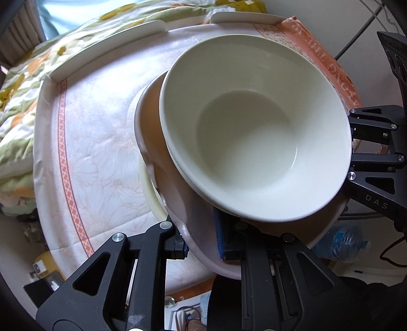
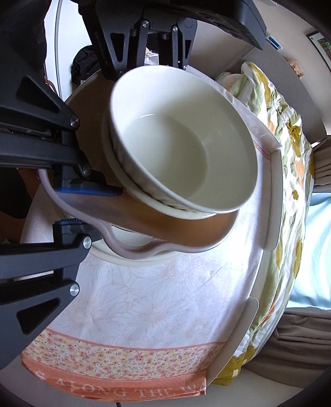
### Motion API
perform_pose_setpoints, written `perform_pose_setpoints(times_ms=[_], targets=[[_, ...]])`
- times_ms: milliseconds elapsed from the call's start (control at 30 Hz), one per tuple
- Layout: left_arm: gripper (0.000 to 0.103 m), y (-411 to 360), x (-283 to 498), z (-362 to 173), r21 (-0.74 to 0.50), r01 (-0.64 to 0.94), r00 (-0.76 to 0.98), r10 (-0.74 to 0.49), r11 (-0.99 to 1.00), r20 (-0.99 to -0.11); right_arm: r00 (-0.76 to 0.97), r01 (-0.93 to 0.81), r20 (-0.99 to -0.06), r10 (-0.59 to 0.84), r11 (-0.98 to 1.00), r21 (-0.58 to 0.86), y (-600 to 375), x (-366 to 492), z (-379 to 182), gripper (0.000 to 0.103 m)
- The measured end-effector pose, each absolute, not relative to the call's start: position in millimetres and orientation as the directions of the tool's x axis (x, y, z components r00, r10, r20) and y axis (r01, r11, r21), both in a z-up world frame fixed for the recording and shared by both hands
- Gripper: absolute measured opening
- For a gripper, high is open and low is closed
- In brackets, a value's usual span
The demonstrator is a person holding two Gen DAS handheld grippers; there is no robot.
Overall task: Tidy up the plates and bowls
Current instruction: 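Lift the pink dish with bowls, lower it onto the plate stack, open both grippers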
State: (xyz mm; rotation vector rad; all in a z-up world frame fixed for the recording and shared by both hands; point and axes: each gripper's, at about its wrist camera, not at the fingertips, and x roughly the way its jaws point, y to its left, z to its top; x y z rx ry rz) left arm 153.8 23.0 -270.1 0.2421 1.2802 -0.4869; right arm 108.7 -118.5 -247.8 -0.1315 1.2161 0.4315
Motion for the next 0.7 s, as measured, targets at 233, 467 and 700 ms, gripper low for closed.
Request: perform_pose_setpoints(times_ms=[233,467,700], targets=[[0.013,20.0,157.0,-273.2,-0.095,0.482,0.204,-0.216,0.871,-0.955,0.271,-0.372,-0.932,0.241,0.919,0.13,-123.0,107.9,-255.6,0.014],[0.013,17.6,157.0,-272.9,-0.059,0.483,0.22,-0.186,0.874,-0.958,0.279,-0.371,-0.933,0.227,0.922,0.114,-119.9,107.8,-258.4,0.014],[0.016,14.9,157.9,-270.9,-0.023,0.486,0.221,-0.148,0.874,-0.964,0.256,-0.353,-0.938,0.233,0.926,0.134,-121.9,109.5,-256.8,0.014]])
